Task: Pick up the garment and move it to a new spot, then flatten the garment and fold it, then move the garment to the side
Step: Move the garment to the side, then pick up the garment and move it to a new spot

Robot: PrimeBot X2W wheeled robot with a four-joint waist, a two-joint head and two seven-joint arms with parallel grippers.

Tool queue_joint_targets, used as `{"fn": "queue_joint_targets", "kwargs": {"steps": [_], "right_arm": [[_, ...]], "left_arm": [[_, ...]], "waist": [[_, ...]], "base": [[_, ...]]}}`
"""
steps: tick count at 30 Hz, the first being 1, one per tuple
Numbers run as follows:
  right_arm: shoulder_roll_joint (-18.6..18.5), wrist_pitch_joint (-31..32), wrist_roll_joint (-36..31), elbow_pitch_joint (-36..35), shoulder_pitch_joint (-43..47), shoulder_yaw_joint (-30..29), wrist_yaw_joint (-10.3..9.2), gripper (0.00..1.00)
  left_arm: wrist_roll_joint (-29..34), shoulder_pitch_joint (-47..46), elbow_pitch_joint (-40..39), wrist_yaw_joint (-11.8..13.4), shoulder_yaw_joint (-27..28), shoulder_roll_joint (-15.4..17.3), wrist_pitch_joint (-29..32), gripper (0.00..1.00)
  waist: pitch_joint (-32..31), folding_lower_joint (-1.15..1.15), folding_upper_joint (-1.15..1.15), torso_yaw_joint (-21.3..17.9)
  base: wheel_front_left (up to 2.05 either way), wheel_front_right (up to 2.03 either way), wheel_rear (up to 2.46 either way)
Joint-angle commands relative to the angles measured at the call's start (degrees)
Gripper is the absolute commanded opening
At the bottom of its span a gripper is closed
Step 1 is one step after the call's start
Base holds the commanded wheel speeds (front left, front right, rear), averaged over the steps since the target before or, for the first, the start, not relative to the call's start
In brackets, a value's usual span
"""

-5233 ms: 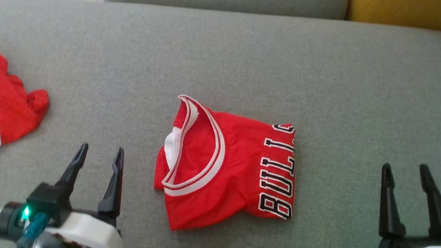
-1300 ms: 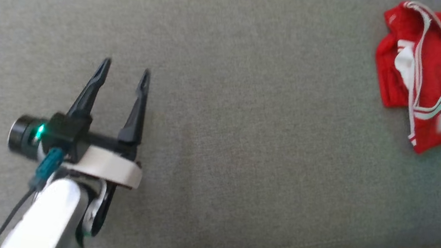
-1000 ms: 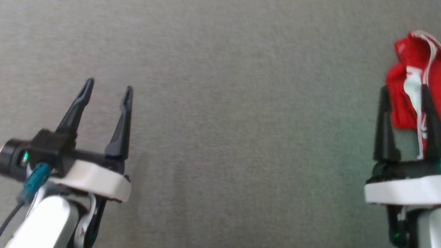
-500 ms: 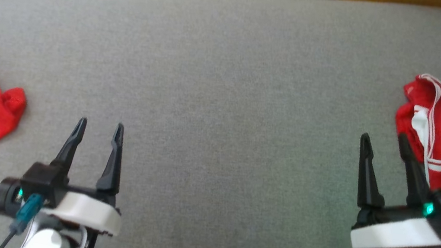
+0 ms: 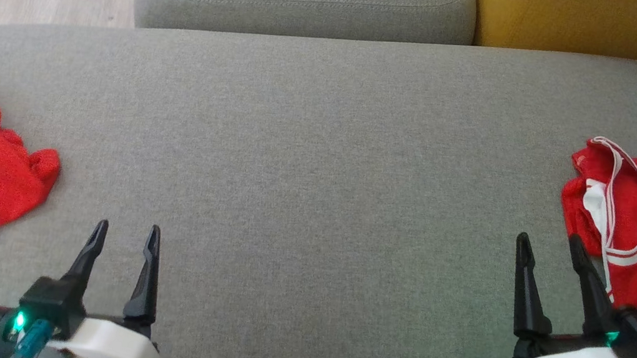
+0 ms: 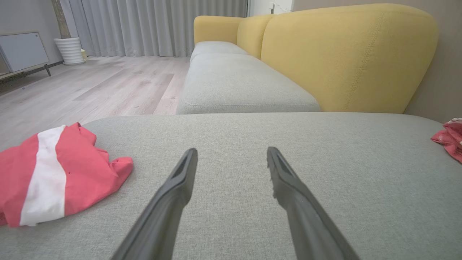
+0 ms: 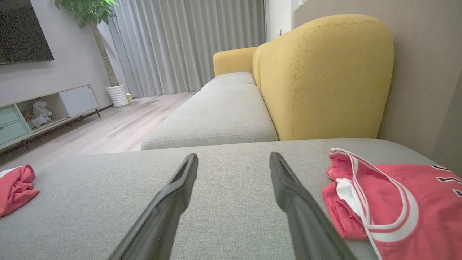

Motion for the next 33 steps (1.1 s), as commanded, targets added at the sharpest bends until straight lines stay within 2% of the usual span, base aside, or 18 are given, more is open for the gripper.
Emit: {"fn": "queue_joint_targets", "kwargs": {"steps": [1, 33], "right_arm": [[0.1, 0.3, 0.0, -2.2, -0.9, 1.1, 0.37, 1.00], [0.7, 1.8, -1.4, -2.7, 0.1, -0.1, 0.37, 1.00]], "left_arm": [[-0.5, -1.6, -2.0, 0.3, 2.2, 0.9, -0.3, 1.00], [-1.0, -2.9, -1.3, 0.6, 1.3, 1.0, -0.4, 1.00]], "waist": [[-0.1, 0.01, 0.00, 0.0], [-0.2, 0.01, 0.00, 1.0]], "base": [[0.00, 0.00, 0.00], [0.00, 0.00, 0.00]]}}
